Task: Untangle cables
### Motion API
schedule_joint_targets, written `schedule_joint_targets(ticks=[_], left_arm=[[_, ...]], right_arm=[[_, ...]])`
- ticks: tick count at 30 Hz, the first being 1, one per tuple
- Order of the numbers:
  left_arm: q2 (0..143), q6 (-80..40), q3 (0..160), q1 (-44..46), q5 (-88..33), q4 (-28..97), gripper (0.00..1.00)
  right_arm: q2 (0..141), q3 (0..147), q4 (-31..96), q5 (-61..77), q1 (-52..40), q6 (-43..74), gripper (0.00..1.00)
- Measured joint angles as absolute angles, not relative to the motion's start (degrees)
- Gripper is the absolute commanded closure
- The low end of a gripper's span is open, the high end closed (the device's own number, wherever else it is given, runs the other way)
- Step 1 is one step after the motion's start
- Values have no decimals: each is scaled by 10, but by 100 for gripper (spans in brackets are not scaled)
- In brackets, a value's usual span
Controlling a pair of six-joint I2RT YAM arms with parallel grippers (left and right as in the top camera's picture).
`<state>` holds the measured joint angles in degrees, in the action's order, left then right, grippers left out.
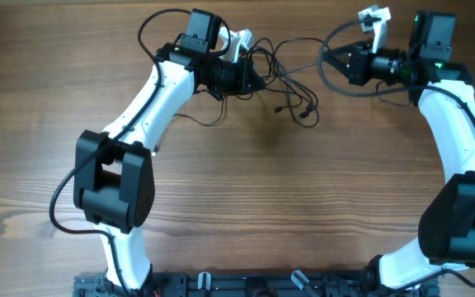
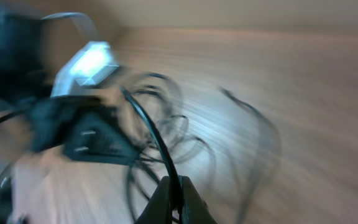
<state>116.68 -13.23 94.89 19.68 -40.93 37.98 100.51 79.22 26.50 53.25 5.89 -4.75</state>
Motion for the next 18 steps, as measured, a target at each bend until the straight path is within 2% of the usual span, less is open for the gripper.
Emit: schedule_joint_targets(ticks=[5,12,15,18], left_arm=[[1167,-132,949,200,-401,378,96],[1167,-124,949,202,-382,384,96],[1167,-121,949,192,-368,385,96],[1167,-119,949,188,-360,386,96]], right_arm=[[1005,792,316,376,57,38,96],[1006,792,368,231,60,79,95],[1007,792,378,199,74,81,83],[1007,792,382,182,77,83,76]])
